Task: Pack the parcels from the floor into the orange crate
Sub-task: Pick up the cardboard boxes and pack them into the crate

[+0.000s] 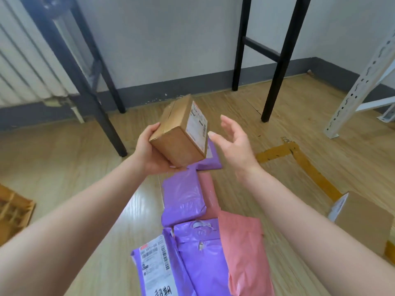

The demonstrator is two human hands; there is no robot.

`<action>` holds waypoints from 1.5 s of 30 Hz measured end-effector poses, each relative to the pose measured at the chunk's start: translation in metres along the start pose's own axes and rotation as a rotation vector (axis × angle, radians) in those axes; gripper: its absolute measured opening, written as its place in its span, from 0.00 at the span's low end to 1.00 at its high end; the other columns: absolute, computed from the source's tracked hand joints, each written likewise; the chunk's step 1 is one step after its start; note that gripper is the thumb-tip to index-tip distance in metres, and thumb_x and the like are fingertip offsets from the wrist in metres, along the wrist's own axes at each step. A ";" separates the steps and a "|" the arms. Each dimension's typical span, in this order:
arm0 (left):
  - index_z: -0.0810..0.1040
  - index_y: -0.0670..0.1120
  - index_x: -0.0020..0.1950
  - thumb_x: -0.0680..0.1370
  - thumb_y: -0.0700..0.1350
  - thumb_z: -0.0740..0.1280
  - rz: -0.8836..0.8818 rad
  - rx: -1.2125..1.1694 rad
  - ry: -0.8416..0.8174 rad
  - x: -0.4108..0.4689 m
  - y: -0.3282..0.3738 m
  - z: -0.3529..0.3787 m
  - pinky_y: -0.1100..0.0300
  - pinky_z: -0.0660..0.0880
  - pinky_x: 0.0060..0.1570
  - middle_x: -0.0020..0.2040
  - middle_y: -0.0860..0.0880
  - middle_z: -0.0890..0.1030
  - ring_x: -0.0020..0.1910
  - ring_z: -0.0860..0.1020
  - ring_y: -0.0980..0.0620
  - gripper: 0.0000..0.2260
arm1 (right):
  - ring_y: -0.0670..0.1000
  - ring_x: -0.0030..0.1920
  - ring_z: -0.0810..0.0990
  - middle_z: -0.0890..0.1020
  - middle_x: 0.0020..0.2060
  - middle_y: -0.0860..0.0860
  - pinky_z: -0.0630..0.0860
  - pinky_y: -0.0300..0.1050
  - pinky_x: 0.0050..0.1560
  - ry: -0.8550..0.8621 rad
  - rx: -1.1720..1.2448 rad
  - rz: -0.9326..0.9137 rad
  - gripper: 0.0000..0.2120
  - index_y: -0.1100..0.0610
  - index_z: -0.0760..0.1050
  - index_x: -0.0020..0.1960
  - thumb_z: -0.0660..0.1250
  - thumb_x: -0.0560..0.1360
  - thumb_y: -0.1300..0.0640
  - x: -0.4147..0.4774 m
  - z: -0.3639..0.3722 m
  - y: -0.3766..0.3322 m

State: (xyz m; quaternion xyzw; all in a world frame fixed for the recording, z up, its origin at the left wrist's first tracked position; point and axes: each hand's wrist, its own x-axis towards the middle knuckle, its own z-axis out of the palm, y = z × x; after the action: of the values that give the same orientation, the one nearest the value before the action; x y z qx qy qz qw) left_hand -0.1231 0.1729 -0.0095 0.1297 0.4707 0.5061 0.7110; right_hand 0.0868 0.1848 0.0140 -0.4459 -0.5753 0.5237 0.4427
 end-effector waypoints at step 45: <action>0.79 0.48 0.51 0.69 0.52 0.75 0.426 -0.065 1.055 -0.429 0.067 -0.549 0.56 0.77 0.35 0.41 0.48 0.85 0.43 0.82 0.48 0.15 | 0.51 0.58 0.75 0.66 0.71 0.53 0.77 0.49 0.55 -0.946 -0.479 -0.004 0.32 0.53 0.55 0.76 0.66 0.76 0.53 -0.190 0.643 -0.039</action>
State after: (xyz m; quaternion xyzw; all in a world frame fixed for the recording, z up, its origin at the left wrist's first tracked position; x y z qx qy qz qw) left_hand -0.6214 -0.3184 -0.0216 -0.0705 0.7097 0.6486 0.2657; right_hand -0.5031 -0.1365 0.0068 -0.2484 -0.8165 0.5207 0.0216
